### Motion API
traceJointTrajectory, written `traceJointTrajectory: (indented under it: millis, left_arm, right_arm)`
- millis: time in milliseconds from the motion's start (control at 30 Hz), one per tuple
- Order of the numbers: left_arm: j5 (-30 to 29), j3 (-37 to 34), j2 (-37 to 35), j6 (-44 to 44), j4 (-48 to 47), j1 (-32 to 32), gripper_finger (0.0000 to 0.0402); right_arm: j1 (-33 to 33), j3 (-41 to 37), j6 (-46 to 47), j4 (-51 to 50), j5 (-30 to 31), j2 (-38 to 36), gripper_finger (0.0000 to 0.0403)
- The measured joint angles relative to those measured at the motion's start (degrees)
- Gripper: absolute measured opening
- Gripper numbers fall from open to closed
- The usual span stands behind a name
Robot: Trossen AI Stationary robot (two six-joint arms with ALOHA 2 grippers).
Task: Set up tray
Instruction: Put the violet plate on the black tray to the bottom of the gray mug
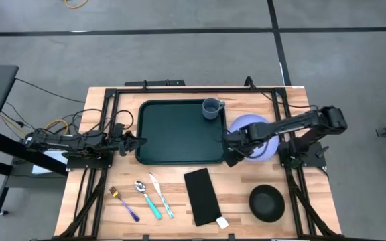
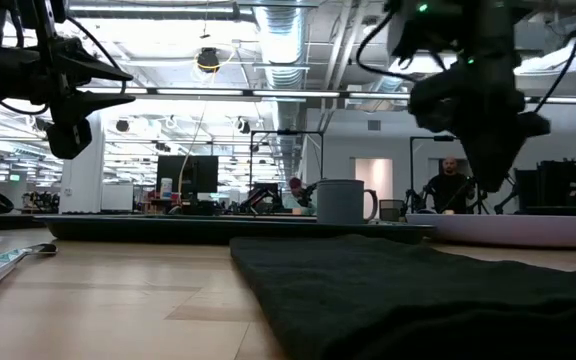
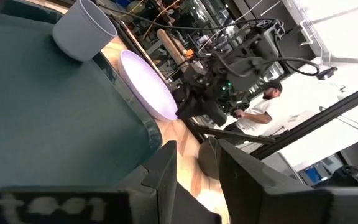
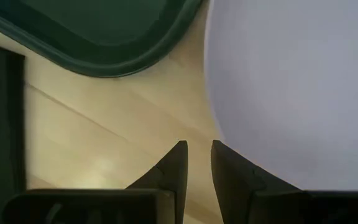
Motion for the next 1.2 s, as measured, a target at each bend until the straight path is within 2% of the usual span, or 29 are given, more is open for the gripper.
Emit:
traceJointTrajectory:
  millis: [367, 667, 833, 1200]
  left_arm:
    - [0.50, 0.02, 0.02, -1.13, 0.00, -0.01, 0.0100]
    - [0.55, 0.02, 0.01, -1.15, -0.02, -0.02, 0.0100]
    - [0.52, 0.02, 0.00, -1.15, -0.09, -0.02, 0.0100]
    - [0.57, 0.02, 0.00, -1.15, -0.11, -0.02, 0.0100]
  right_arm:
    - [-1.69, 5.69, -14.45, -5.03, 0.13, 7.94, 0.0063]
    - [-1.69, 5.84, -18.10, -4.77, 0.12, 11.49, 0.0063]
    - [-1.90, 5.84, -19.22, -4.75, 3.67, 11.38, 0.0063]
    - [-2.43, 5.84, -19.83, -3.78, 2.45, 11.38, 0.0042]
